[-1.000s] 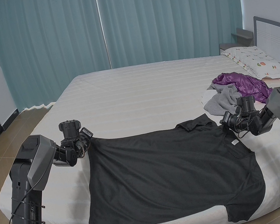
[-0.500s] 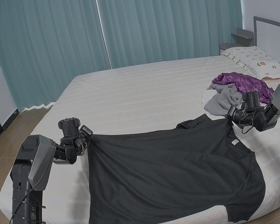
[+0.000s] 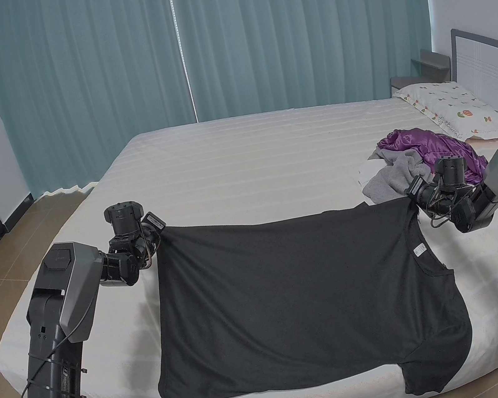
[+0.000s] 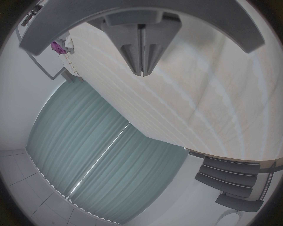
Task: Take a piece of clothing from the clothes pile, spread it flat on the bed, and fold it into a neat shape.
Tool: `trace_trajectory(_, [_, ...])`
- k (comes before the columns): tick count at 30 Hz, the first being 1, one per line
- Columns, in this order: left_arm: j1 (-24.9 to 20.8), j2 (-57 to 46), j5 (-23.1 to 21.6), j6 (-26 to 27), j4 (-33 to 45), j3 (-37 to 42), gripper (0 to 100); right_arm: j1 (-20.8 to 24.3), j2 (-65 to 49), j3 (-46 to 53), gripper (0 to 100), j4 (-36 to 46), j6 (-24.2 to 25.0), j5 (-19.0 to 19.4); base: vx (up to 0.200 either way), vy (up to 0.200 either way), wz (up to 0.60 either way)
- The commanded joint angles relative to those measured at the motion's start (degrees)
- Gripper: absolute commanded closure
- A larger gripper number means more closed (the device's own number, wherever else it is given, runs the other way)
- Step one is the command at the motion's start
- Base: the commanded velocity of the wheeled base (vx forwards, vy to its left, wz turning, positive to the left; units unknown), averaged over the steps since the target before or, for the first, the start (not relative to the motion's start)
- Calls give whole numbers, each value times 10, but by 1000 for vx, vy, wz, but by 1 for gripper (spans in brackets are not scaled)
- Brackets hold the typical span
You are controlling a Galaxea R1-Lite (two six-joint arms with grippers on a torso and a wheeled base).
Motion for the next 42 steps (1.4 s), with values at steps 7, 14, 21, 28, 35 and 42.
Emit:
trace_trajectory(7, [0, 27, -5, 1, 7, -34, 100, 5, 30, -24, 100, -31, 1, -31, 0, 0, 0])
trace_trajectory(14, [-1, 39, -7, 6, 3, -34, 100, 10, 54, -66, 100, -36, -1, -75, 0, 0, 0])
trace_trajectory(21, [-4, 42, -8, 6, -18, -34, 100, 12, 64, -94, 100, -39, -1, -98, 0, 0, 0])
trace_trajectory(28, [-4, 36, -8, 6, -40, -34, 100, 14, 77, -108, 100, -47, -1, -115, 0, 0, 0])
trace_trajectory(35, [-5, 44, -17, 6, -40, -34, 100, 18, 85, -111, 100, -52, -1, -117, 0, 0, 0])
trace_trajectory(42, [-12, 64, -24, 7, -39, -34, 100, 18, 95, -109, 100, -51, -3, -117, 0, 0, 0])
